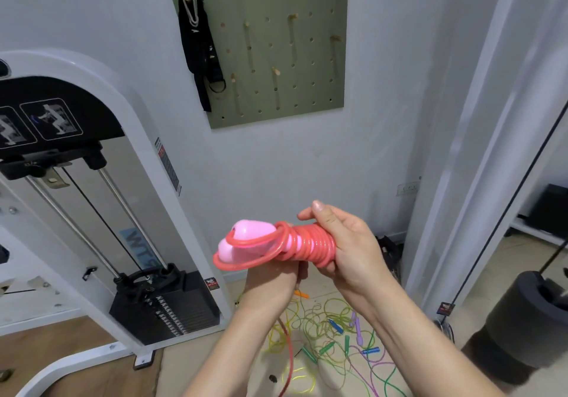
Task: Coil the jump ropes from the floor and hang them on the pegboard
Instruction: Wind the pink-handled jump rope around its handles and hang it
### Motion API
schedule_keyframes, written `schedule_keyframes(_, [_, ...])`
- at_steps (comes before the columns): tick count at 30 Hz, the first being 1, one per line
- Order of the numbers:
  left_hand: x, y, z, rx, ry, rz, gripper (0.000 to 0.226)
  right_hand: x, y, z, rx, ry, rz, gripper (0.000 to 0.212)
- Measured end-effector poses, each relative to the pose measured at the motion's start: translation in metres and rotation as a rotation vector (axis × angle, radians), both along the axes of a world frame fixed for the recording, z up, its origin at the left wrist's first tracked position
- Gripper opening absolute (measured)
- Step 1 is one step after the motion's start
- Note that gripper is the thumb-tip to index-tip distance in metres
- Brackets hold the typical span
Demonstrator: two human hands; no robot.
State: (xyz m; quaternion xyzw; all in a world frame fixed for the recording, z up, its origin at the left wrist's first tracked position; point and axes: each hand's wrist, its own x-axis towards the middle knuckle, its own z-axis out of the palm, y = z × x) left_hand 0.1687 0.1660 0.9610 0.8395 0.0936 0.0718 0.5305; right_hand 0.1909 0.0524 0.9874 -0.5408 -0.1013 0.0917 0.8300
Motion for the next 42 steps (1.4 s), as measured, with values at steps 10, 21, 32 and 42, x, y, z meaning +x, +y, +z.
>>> schedule_keyframes(10, [-0.027,-0.005,0.010,0.622,-0.239,-0.097,0.015,0.026,-0.002,-0.017,-0.548,-0.296,-0.552,0.034])
schedule_keyframes(21, [-0.029,0.016,0.036,1.270,-0.450,-0.159,0.031,0.027,-0.012,-0.019,-1.174,-0.817,-0.647,0.029])
schedule_keyframes(32, [-0.010,0.049,0.067,0.484,-0.360,-0.520,0.029,0.016,-0.036,0.027,-0.934,-0.973,0.045,0.028])
schedule_keyframes(42, [-0.007,0.016,0.035,-0.603,-0.148,-0.368,0.041,0.007,-0.024,0.026,-0.216,-0.292,0.159,0.028])
